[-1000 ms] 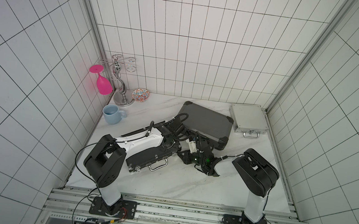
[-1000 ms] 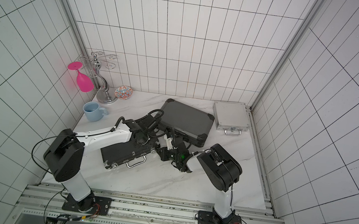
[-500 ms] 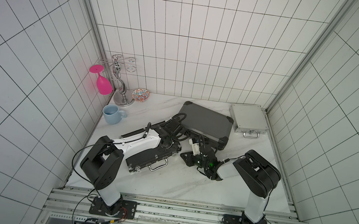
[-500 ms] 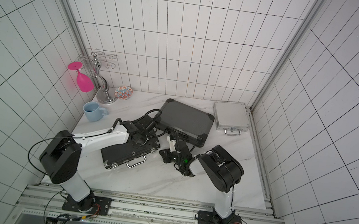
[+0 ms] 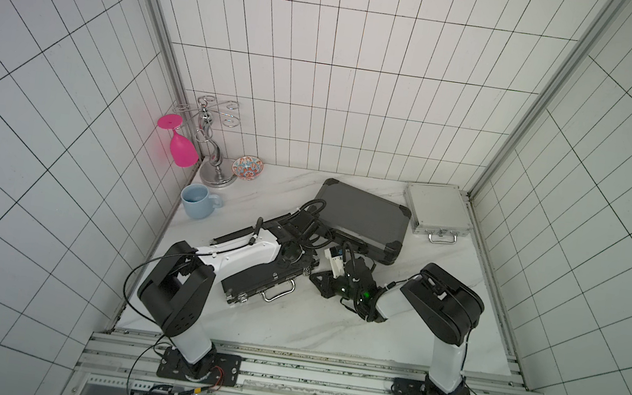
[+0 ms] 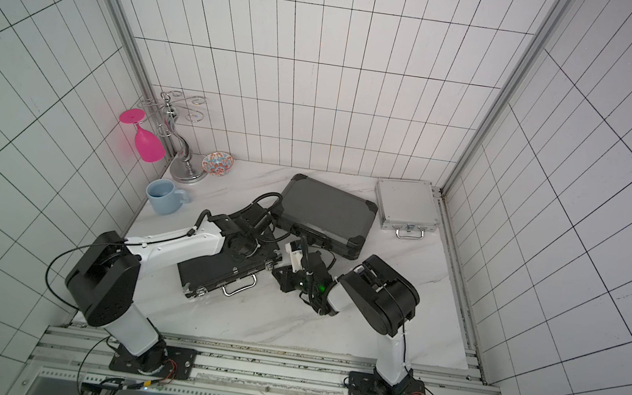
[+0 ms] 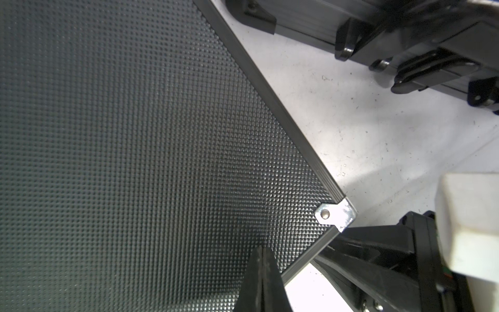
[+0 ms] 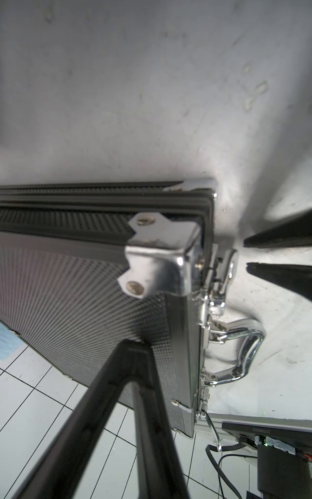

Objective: Close the poker set cases
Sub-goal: Fasten the fastener on the poker set case.

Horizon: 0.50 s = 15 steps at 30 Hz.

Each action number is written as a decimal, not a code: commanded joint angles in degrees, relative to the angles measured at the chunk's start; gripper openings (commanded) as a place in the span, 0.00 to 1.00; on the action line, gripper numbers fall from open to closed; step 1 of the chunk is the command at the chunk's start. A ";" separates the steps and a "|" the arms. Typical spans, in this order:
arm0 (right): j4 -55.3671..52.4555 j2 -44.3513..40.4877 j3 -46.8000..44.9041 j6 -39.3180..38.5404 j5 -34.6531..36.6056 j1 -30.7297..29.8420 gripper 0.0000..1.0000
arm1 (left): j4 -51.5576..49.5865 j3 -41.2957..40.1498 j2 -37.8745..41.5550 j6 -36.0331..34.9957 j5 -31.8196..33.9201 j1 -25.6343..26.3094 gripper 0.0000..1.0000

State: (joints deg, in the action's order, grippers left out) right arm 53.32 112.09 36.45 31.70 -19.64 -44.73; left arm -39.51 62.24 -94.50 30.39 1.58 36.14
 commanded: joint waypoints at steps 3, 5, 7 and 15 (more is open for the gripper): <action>-5.41 3.31 3.82 1.69 3.29 -0.16 0.14 | -10.54 -8.51 -7.91 -0.42 -2.56 -0.47 0.00; -6.80 3.33 4.28 1.65 4.39 -0.11 0.14 | -10.50 -8.73 -7.82 -0.51 -2.75 -0.46 0.00; -8.41 3.26 4.77 1.43 5.23 -0.05 0.13 | -10.43 -8.79 -7.81 -0.61 -2.88 -0.62 0.00; -8.74 2.40 3.83 1.26 6.13 1.08 0.11 | -10.37 -9.09 -7.82 -0.78 -3.08 -0.63 0.00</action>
State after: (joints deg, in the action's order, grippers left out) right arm 52.16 112.92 38.02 32.53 -18.65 -44.66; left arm -38.35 61.30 -93.91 29.95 0.32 35.51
